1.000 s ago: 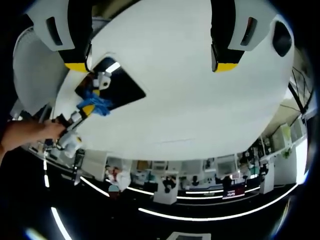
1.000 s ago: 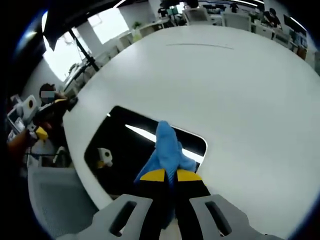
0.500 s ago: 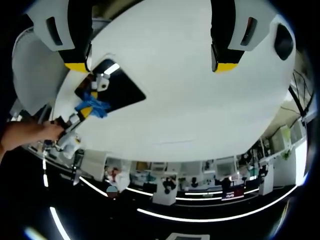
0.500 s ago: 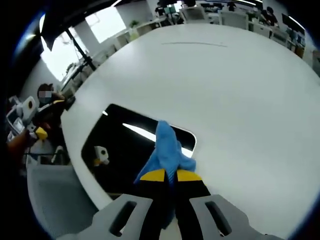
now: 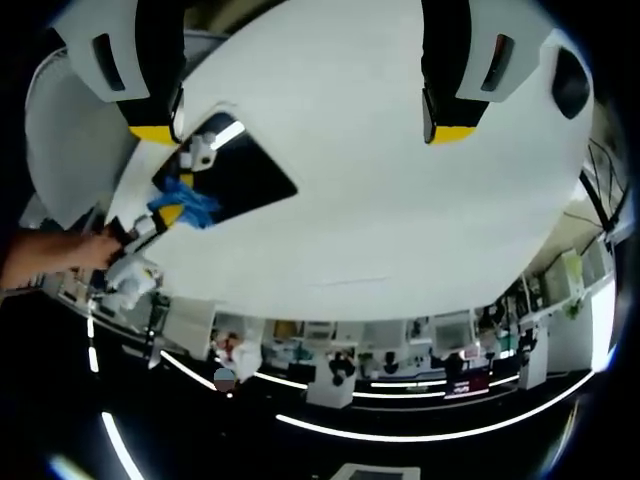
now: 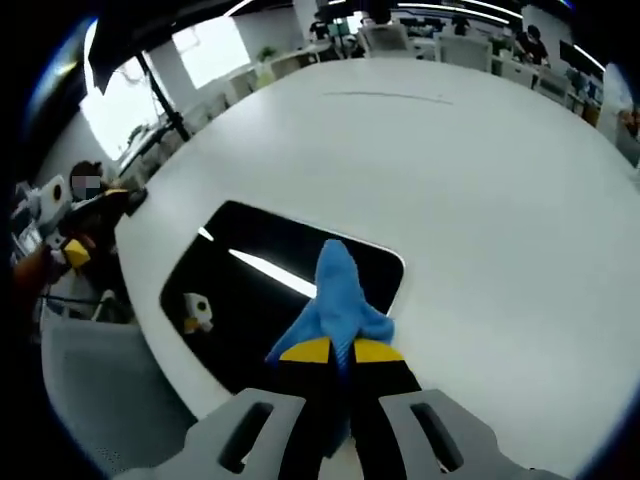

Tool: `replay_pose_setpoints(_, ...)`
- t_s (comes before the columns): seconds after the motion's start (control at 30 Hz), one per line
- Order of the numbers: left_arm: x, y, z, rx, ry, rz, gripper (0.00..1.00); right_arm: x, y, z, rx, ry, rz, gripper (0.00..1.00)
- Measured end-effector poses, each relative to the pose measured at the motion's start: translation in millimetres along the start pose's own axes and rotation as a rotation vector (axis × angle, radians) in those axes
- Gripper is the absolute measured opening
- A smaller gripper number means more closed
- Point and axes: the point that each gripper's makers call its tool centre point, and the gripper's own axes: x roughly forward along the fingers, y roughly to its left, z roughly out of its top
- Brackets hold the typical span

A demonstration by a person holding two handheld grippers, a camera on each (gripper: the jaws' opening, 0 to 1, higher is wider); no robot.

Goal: Wipe the mirror surface with the cleaning cloth until all visible marks leave the cleaned area.

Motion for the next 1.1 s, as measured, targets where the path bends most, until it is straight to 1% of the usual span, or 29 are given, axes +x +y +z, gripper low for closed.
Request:
replay_pose_setpoints(0.2, -1, -1.6, -4.7, -0.004, 0.009, 0.0, 1.0, -7, 13, -14.0, 0.019, -0.003, 0.007, 0.01)
replay_pose_setpoints(0.27, -1, -2.9, -5.4, -0.007, 0.009, -0.001, 1.0, -9, 15, -18.2, 0.031, -0.014, 0.009, 0.01)
replay_pose_setpoints(0.37, 1, -5.5, -6.2, -0.009, 0.009, -0.004, 1.0, -11, 16, -21.4, 0.06, -0.027, 0.014, 0.01)
replay_pose_setpoints(0.5, 5, -7.9, -7.7, -0.01, 0.011, -0.009, 1.0, -12, 20, -25.5, 0.066, -0.03, 0.02, 0.01)
replay_pose_setpoints(0.6, 5, -9.4, -6.7, -0.011, 0.009, -0.009, 1.0, -12, 20, -24.9, 0.056, -0.038, 0.017, 0.01)
replay_pose_setpoints(0.77, 5, -9.3, -6.3, -0.005, 0.006, -0.011, 1.0, -12, 20, -24.1, 0.08, -0.035, 0.009, 0.01)
replay_pose_setpoints(0.87, 3, -7.9, -5.3, 0.0, 0.003, -0.01, 1.0, -11, 21, -23.3, 0.07, -0.021, 0.005, 0.01)
replay_pose_setpoints(0.9, 1, -6.3, -3.4, 0.003, -0.01, -0.005, 1.0, -11, 22, -22.7, 0.059, -0.014, 0.007, 0.01)
replay_pose_setpoints(1.1, -1, -1.4, -6.7, -0.009, -0.017, 0.002, 1.0, -8, 26, -20.6, 0.058, 0.001, 0.012, 0.01)
